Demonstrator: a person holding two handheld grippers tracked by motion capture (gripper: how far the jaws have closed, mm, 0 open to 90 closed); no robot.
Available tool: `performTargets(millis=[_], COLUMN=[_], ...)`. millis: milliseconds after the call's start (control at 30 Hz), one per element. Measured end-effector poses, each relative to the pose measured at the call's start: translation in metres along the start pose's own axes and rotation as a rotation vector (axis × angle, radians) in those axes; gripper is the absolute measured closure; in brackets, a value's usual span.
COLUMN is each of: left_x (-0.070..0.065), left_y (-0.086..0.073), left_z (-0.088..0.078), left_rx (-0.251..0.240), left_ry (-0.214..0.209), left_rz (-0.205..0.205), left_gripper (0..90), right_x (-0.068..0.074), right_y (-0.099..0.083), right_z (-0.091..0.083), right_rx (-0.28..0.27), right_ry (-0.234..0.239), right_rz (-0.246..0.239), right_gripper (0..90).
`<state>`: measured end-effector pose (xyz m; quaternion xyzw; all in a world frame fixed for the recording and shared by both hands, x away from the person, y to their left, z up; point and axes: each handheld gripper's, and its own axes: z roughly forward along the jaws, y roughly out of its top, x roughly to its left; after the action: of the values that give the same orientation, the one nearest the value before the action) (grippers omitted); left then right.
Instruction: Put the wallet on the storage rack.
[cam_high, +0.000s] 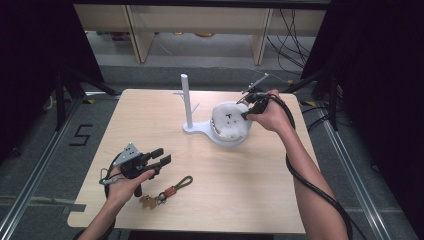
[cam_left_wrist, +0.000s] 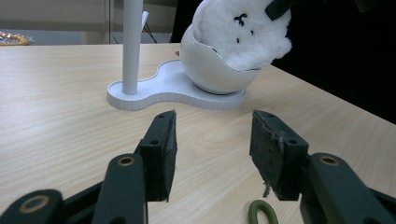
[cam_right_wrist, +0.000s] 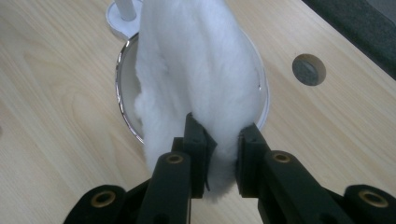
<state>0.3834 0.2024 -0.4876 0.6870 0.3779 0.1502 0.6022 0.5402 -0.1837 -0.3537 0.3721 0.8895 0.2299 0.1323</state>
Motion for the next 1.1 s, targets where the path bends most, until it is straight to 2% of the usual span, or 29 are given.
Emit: performTargets(millis=[33, 67, 167, 333, 500, 533, 567, 700, 733, 833, 900, 933, 1100], left_x=[0.000, 0.000, 0.001, 0.001, 0.000, 0.001, 0.001, 0.000, 0.000, -0.001, 0.000, 0.001, 0.001], left_y=[0.000, 0.000, 0.000, -0.001, -0.001, -0.001, -0.001, -0.001, -0.001, -0.001, -0.002, -0.002, -0.002], left_z=[0.000, 0.000, -0.001, 0.000, 0.000, 0.001, 0.001, 0.002, 0.002, 0.002, 0.003, 0.003, 0.002], left_rx=[0.001, 0.001, 0.002, 0.003, 0.006, -0.005, 0.001, 0.007, 0.009, 0.010, -0.001, -0.001, 0.012], left_ry=[0.000, 0.000, 0.002, 0.001, 0.002, -0.010, -0.005, 0.000, 0.001, 0.005, -0.005, -0.003, 0.008], left_rz=[-0.001, -0.001, -0.001, -0.002, -0.002, -0.001, -0.002, 0.000, 0.002, 0.003, 0.001, -0.001, -0.001], left_gripper=[50.3, 50.2, 50.2, 50.2, 50.1, 50.1, 50.1, 49.5, 49.1, 47.8, 47.3, 46.8, 46.2], right_x=[0.001, 0.000, 0.002, 0.004, 0.001, -0.001, -0.001, -0.004, -0.003, -0.004, -0.004, -0.005, -0.007], right_y=[0.002, 0.004, 0.011, 0.018, 0.014, 0.013, 0.011, 0.008, 0.008, 0.007, 0.007, 0.005, 0.002], right_z=[0.001, 0.001, -0.001, 0.000, 0.007, 0.008, 0.009, 0.011, 0.011, 0.012, 0.012, 0.012, 0.009], right_rx=[0.014, 0.025, 0.063, 0.088, 0.073, 0.066, 0.063, 0.049, 0.051, 0.042, 0.038, 0.020, -0.022], right_ry=[-0.002, -0.009, -0.016, -0.030, -0.038, -0.035, -0.032, -0.042, -0.043, -0.067, -0.064, -0.073, -0.071], right_rz=[-0.003, -0.025, -0.031, -0.055, -0.025, -0.033, -0.010, -0.012, -0.001, 0.000, 0.003, 0.018, 0.057], right_gripper=[78.8, 78.8, 78.9, 78.8, 77.0, 76.5, 75.9, 73.8, 72.6, 66.8, 64.0, 58.5, 50.2])
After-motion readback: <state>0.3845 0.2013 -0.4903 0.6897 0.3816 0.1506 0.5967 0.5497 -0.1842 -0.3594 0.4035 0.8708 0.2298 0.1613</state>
